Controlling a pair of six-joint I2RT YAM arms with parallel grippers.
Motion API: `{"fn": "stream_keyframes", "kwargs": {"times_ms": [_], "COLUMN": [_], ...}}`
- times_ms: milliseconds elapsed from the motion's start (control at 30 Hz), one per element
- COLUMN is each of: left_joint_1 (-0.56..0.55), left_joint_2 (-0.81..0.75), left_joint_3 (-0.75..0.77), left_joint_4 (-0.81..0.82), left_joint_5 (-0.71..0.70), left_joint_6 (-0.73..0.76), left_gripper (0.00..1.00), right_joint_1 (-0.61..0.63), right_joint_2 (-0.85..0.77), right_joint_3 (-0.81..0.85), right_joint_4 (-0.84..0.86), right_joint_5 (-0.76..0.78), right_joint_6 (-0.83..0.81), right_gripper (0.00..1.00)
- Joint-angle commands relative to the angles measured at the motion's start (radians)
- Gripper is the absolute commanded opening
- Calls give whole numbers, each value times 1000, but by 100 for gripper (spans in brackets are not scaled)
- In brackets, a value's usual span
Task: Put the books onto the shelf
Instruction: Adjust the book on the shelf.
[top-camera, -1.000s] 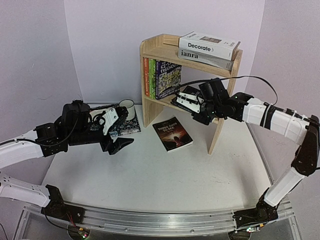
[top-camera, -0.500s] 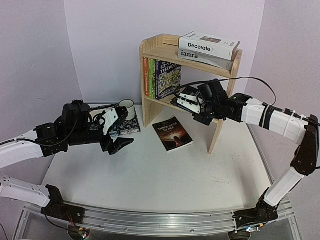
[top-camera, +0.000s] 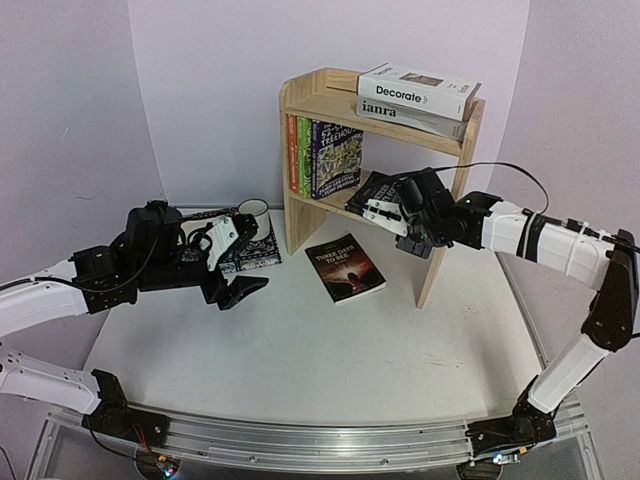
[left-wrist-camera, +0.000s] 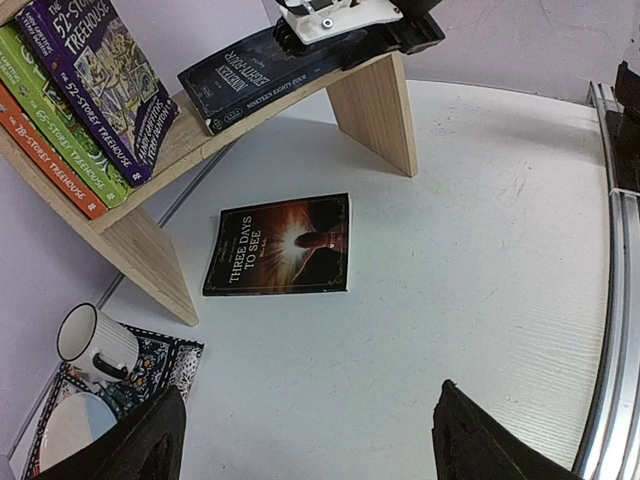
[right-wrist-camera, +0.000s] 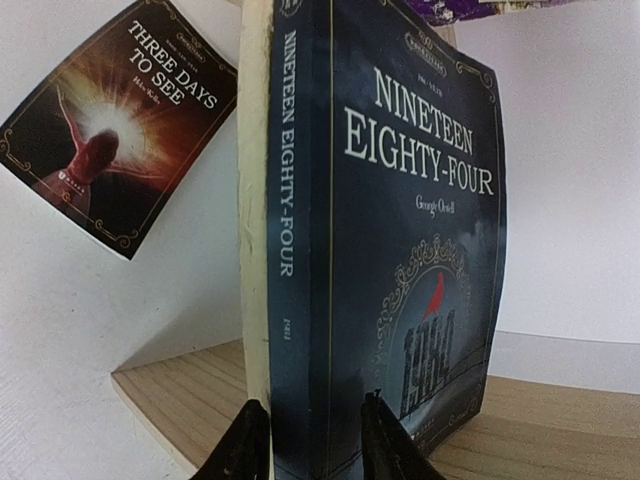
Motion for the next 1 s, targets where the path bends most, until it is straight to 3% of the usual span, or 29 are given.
{"fn": "stream_keyframes", "kwargs": {"times_ms": [0,633,700,800,967], "left_joint_1": [5,5,4,5,5], "left_joint_2": [7,46,57,75,87], "left_joint_3": [7,14,15,16,6], "left_joint_4": [46,60,66,82,124], "left_joint_5": [16,21,16,-30,-44], "left_joint_6": [0,-17,-25,-50,-84], "left_gripper": [87,87,87,87,88], "right_joint_1": [-2,-2,-2,-1,48], "right_joint_2": [-25,-32,-33,-36,-38], "right_joint_3": [-1,44,50,91,148], "right_joint_4": [-42,-104,-118,-175,-222], "right_joint_5": [93,136,133,82,71], "right_joint_6": [4,7,15,56,100], "right_gripper": [32,27,31,53,59]}}
